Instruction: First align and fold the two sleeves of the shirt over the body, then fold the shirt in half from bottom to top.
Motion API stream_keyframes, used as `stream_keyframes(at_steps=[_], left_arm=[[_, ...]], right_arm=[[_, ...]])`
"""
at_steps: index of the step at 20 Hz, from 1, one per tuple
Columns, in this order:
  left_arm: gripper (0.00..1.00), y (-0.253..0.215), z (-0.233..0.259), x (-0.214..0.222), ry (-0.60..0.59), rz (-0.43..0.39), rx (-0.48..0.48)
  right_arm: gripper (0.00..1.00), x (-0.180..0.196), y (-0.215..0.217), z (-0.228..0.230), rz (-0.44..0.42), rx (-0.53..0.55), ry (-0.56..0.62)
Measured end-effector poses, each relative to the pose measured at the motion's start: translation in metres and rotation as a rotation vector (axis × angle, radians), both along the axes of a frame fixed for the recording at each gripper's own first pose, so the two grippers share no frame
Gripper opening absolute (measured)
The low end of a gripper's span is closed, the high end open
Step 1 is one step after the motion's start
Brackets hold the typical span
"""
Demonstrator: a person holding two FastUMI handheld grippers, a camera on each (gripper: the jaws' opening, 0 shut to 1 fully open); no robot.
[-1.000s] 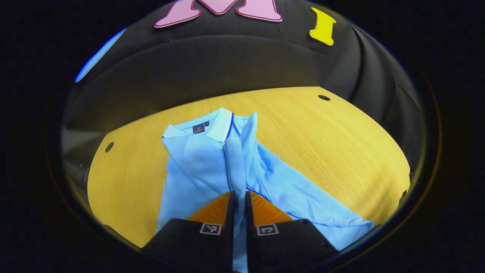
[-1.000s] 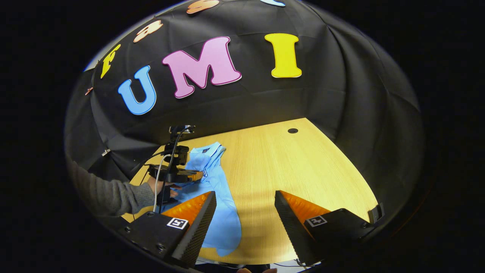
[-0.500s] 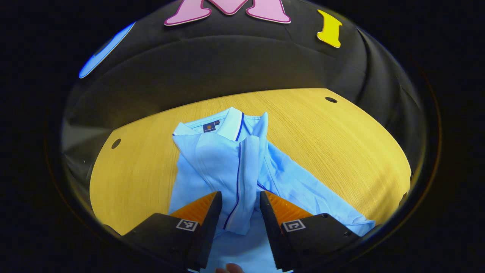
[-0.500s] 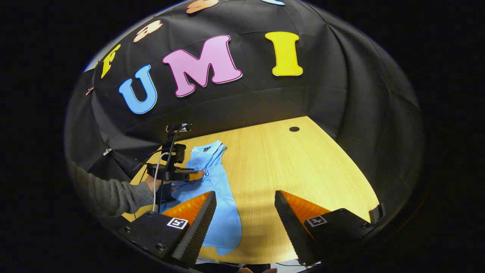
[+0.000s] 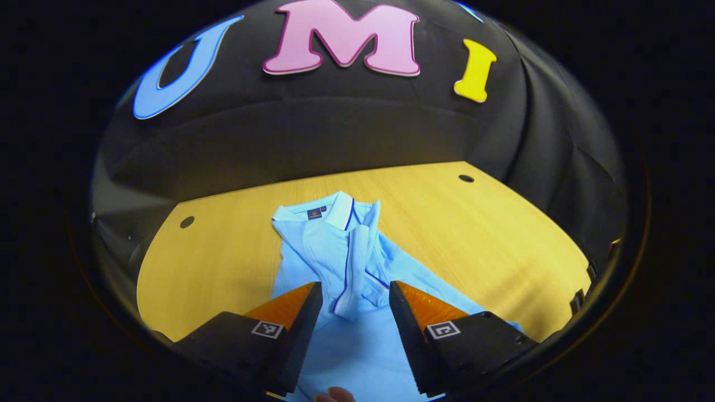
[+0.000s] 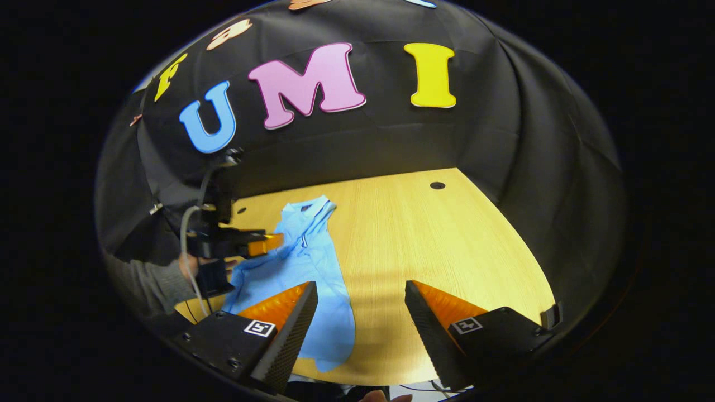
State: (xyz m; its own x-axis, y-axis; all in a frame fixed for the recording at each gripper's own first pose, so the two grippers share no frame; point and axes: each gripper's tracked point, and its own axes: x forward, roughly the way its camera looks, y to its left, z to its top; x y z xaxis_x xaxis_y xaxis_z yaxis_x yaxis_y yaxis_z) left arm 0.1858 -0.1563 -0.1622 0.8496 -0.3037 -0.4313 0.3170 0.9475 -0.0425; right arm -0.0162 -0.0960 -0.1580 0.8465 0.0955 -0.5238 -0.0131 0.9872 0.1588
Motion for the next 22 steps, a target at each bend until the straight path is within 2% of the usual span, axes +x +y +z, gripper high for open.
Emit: stream_keyframes(at_steps=[3, 8, 12, 15, 17, 22], left_arm=[[0.78, 0.02, 0.003, -0.063, 0.027, 0.003, -0.059], [0.8, 0.069, -0.022, -0.167, 0.098, 0.061, -0.023], [0.81, 0.084, -0.057, -0.234, 0.204, 0.086, -0.041], [0.82, 0.086, -0.087, -0.255, 0.302, 0.133, -0.122], [0.82, 0.086, -0.097, -0.257, 0.329, 0.152, -0.14], [0.81, 0.105, -0.116, -0.256, 0.346, 0.2, -0.058]], right_arm=[[0.98, -0.019, 0.01, -0.024, 0.033, -0.023, 0.076], [0.98, -0.051, 0.04, -0.065, 0.125, -0.075, 0.182], [0.98, -0.067, 0.07, -0.093, 0.202, -0.1, 0.242], [0.98, -0.074, 0.082, -0.111, 0.214, -0.08, 0.295], [0.98, -0.074, 0.081, -0.122, 0.204, -0.092, 0.318], [0.98, -0.076, 0.078, -0.142, 0.205, -0.137, 0.36]])
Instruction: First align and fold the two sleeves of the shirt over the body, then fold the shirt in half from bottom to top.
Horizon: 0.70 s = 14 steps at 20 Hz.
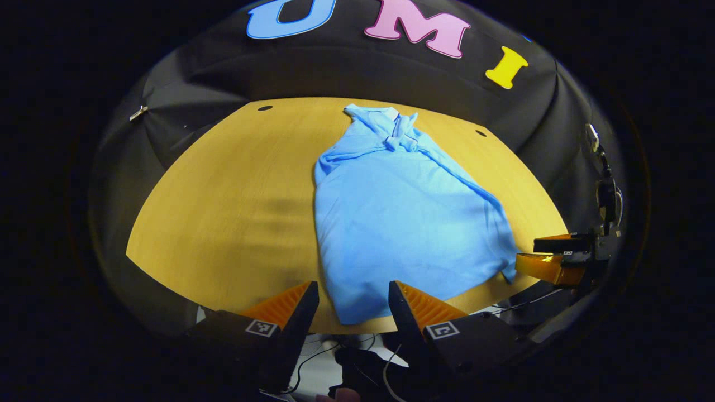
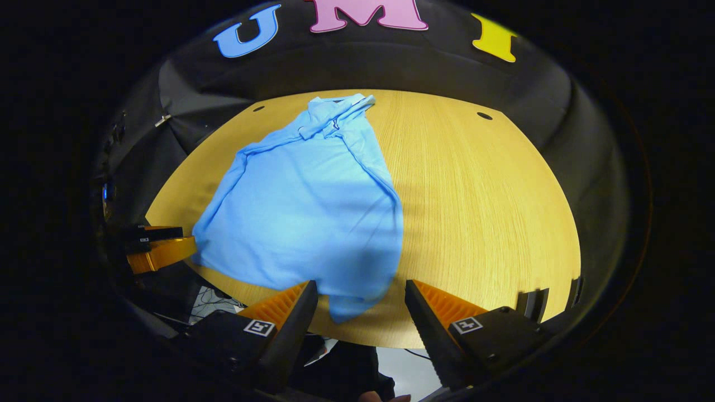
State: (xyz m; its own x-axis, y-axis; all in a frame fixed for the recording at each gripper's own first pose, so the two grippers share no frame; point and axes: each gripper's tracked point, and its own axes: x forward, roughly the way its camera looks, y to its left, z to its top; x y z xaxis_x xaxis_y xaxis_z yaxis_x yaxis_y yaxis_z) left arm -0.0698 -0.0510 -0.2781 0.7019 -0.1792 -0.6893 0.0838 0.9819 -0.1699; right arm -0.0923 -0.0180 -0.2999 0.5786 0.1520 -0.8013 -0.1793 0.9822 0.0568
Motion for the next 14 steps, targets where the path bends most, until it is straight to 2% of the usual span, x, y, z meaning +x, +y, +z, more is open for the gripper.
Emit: stream_keyframes(at_steps=[7, 14], left_arm=[[0.81, -0.001, -0.021, 0.002, 0.041, -0.004, 0.059], [0.82, -0.006, -0.028, 0.003, 0.054, -0.012, 0.08]], right_arm=[[0.98, -0.003, 0.0, -0.018, 0.015, -0.026, 0.027], [0.98, -0.004, 0.001, -0.029, 0.031, -0.049, 0.039]])
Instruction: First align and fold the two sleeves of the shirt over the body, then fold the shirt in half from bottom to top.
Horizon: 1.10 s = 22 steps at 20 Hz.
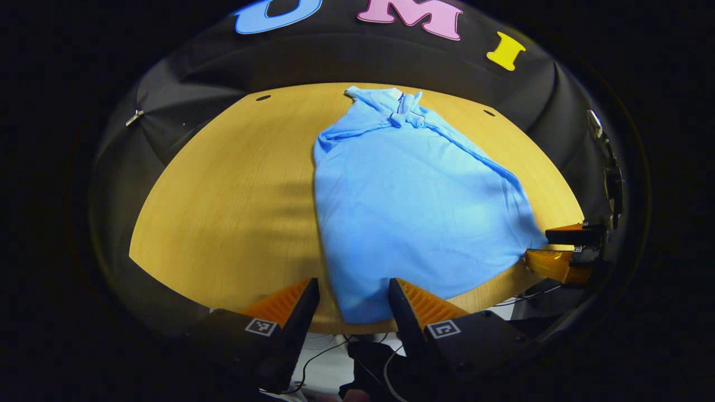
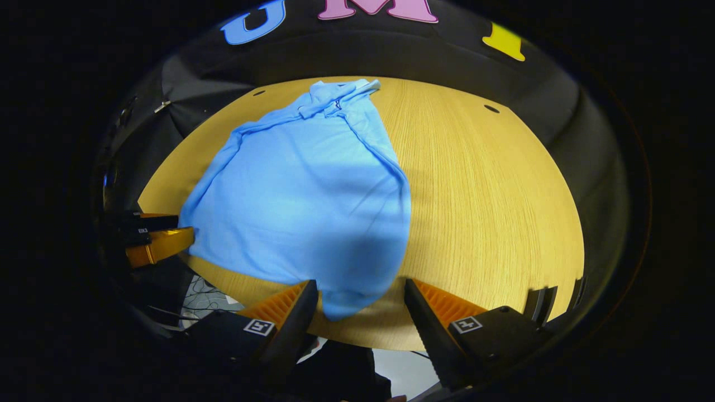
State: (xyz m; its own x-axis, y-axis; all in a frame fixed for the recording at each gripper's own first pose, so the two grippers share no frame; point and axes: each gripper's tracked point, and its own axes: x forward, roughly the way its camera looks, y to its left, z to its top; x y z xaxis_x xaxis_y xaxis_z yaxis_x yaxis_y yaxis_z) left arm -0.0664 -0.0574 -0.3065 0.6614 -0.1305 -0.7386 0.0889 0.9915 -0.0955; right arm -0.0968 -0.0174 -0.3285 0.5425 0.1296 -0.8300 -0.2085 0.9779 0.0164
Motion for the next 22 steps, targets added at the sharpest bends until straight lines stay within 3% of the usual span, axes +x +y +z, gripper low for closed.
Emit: stream_keyframes(at_steps=[2, 5, 7, 8, 9, 10, 12, 15, 16, 22], left_arm=[[0.83, -0.004, -0.003, 0.0, 0.008, -0.021, 0.022], [0.78, -0.011, -0.005, 0.006, 0.003, -0.046, 0.014], [0.42, -0.015, -0.004, 0.008, 0.003, -0.037, 0.002], [0.36, -0.017, -0.004, 0.01, 0.004, -0.035, -0.009], [0.37, -0.02, -0.002, 0.012, 0.004, -0.033, -0.028], [0.22, -0.022, -0.001, 0.013, 0.005, -0.027, -0.045], [0.12, -0.022, 0.001, 0.016, 0.001, -0.012, -0.066], [0.07, -0.021, 0.002, 0.017, -0.007, 0.009, -0.071], [0.07, -0.022, 0.004, 0.017, -0.012, 0.014, -0.068], [0.06, -0.026, 0.036, 0.03, -0.087, 0.028, -0.09]], right_arm=[[0.94, 0.001, 0.002, 0.0, 0.014, -0.008, -0.005], [0.79, 0.003, 0.009, 0.001, 0.033, -0.002, -0.016], [0.65, 0.006, 0.012, -0.001, 0.038, 0.005, -0.021], [0.54, 0.005, 0.013, 0.0, 0.044, 0.011, -0.024], [0.49, 0.006, 0.015, 0.0, 0.046, 0.015, -0.025], [0.3, 0.007, 0.013, 0.001, 0.042, 0.019, -0.028], [0.16, 0.008, 0.017, 0.001, 0.041, 0.043, -0.03], [0.12, 0.009, 0.018, 0.001, 0.052, 0.062, -0.033], [0.05, 0.01, 0.017, 0.005, 0.041, 0.071, -0.04], [0.05, 0.027, 0.016, 0.033, 0.013, 0.11, -0.115]])
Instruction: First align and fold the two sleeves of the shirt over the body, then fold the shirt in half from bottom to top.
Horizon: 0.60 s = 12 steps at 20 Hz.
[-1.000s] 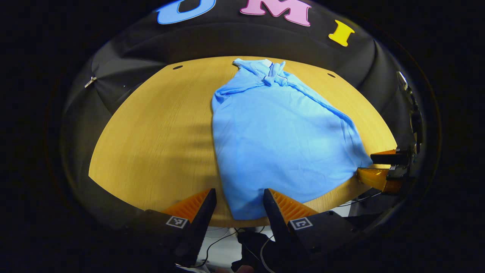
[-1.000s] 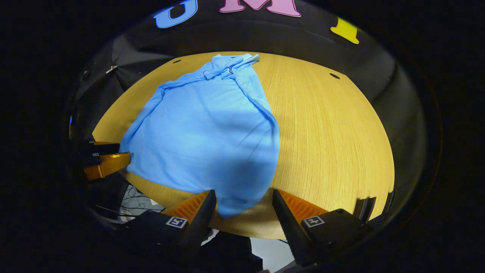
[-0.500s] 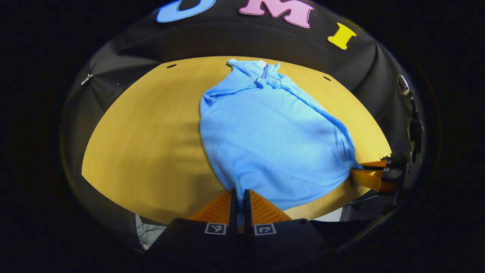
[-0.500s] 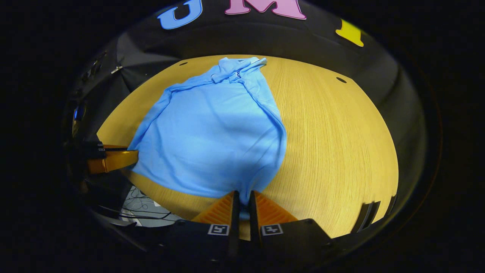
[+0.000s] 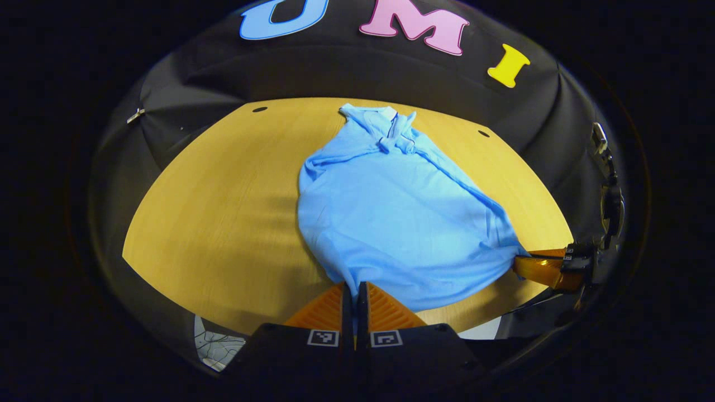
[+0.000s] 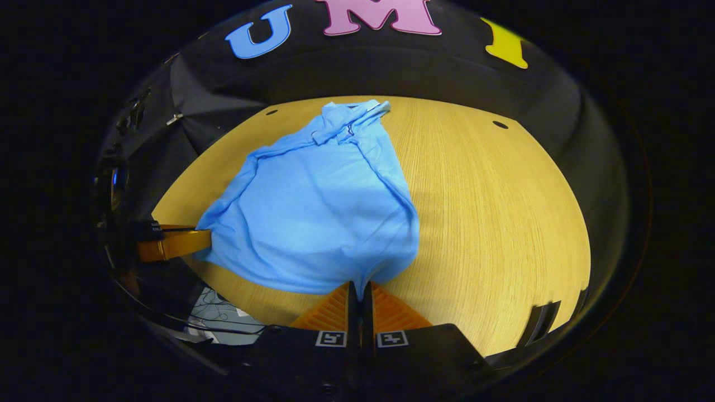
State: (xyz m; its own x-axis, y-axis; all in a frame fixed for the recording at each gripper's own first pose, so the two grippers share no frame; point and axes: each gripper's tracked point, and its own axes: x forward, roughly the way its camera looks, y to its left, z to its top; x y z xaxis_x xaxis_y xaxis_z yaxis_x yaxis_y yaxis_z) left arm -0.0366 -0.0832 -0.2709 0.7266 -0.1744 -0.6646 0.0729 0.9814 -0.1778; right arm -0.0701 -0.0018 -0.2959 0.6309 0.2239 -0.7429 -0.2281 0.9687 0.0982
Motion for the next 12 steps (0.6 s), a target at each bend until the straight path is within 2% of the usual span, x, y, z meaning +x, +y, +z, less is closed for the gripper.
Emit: stream_keyframes(at_steps=[4, 12], left_arm=[[0.06, 0.003, 0.047, 0.03, -0.096, 0.028, -0.018], [0.06, 0.016, 0.133, 0.126, -0.299, 0.08, -0.032]], right_arm=[[0.05, 0.038, 0.003, 0.041, -0.035, 0.041, -0.1], [0.05, 0.147, -0.001, 0.113, -0.122, 0.111, -0.29]])
